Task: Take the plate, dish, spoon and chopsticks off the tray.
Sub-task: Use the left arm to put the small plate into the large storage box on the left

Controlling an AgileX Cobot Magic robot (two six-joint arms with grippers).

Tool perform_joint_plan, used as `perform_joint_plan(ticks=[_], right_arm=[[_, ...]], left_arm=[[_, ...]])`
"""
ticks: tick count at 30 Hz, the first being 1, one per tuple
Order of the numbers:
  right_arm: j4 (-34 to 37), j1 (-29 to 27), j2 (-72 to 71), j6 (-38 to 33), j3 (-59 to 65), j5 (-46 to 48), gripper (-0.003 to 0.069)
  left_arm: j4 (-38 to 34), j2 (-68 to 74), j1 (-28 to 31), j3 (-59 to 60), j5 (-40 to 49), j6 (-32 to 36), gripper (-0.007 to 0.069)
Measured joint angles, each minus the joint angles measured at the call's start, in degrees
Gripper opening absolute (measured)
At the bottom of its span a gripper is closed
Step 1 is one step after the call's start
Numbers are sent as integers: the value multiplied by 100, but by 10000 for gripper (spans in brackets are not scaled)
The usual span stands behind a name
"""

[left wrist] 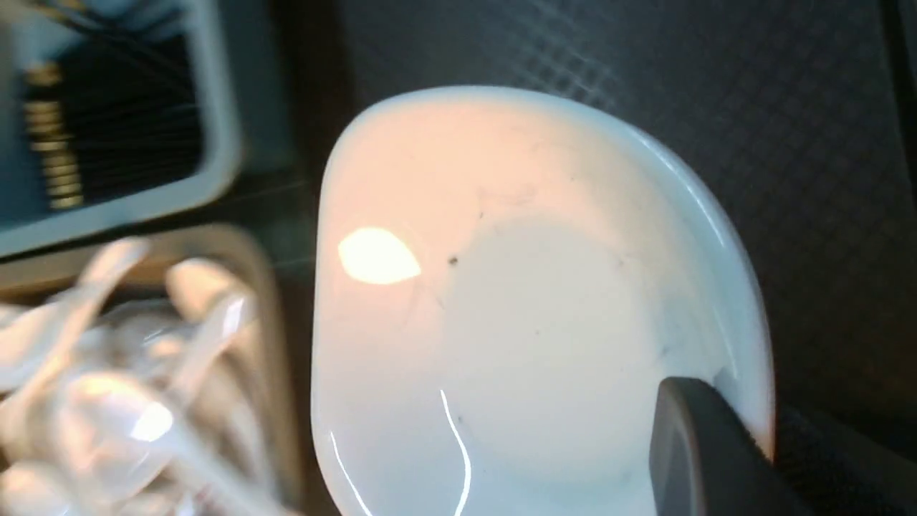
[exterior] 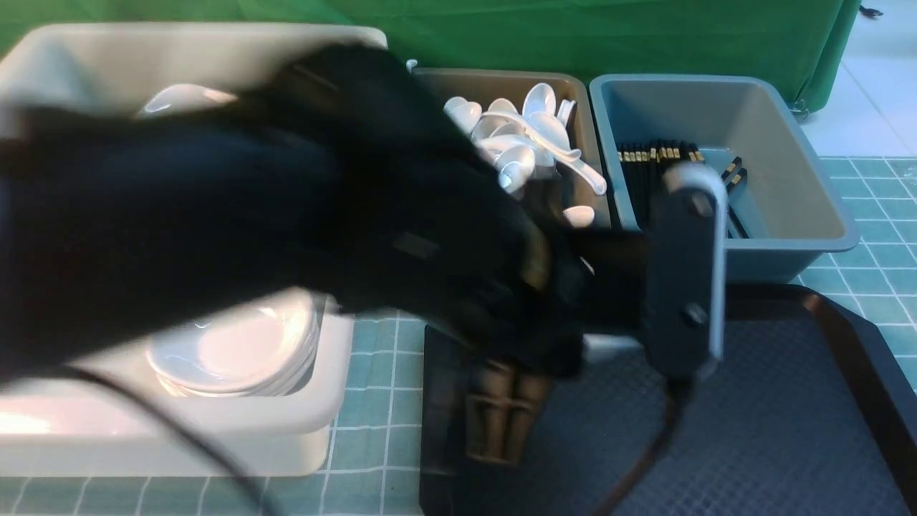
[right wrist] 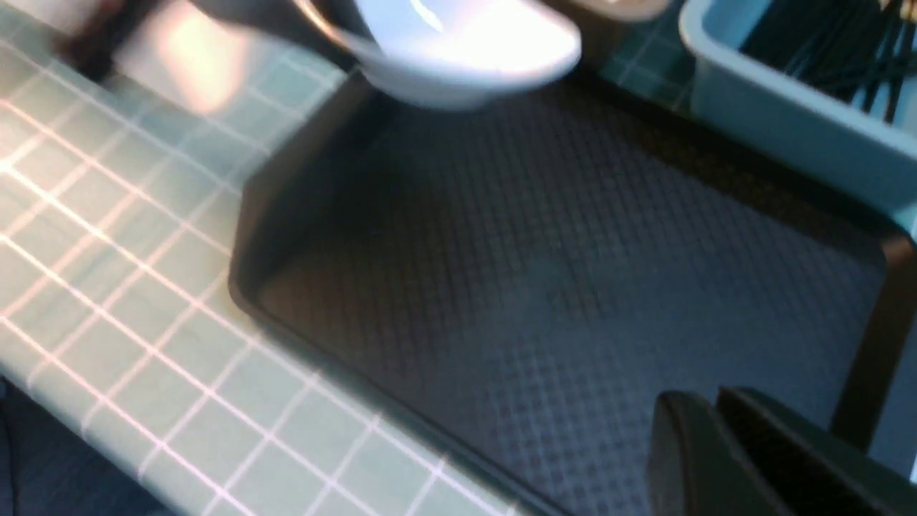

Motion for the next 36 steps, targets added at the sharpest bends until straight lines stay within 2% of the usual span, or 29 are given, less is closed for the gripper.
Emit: perform_joint_plan(ticks=[1, 4, 7, 9, 10, 11, 13, 15, 18, 28, 32, 36], right_arm=[[0, 0, 0, -5, 0, -40, 90], [0, 0, 0, -5, 0, -373, 90], [0, 0, 0, -22, 0, -664, 90], [0, 0, 0, -25, 0, -871, 90], [0, 0, 0, -25, 0, -917, 90], [0, 0, 0, -25, 0, -1121, 90], [0, 0, 0, -25, 0, -1266, 90], [0, 0, 0, -25, 0, -1502, 90], [0, 0, 0, -27, 0, -1567, 90], [181, 0, 0, -27, 0, -1458, 90], [280, 0, 0, -27, 0, -1430, 90], [309, 0, 0, -27, 0, -1419, 90]], left_arm=[[38, -160, 30, 8, 85, 0, 13], [375, -944, 611, 298, 621, 288, 13], [392, -1478, 1491, 781, 760, 1187, 13], [136, -1672, 2196, 1267, 733, 2017, 13], [136, -1672, 2257, 1309, 721, 2068, 13], [-103, -1678, 2763, 1666, 514, 2439, 13], [-161, -1647, 2962, 1898, 271, 2538, 13], [-241, -1461, 3514, 2440, -561, 2774, 15], [-241, -1206, 3752, 2618, -990, 2899, 15], [-85, -466, 3788, 2640, -1155, 2980, 34], [-85, -389, 3793, 2640, -1138, 3006, 125], [-103, -410, 3793, 2640, -1138, 2925, 275]])
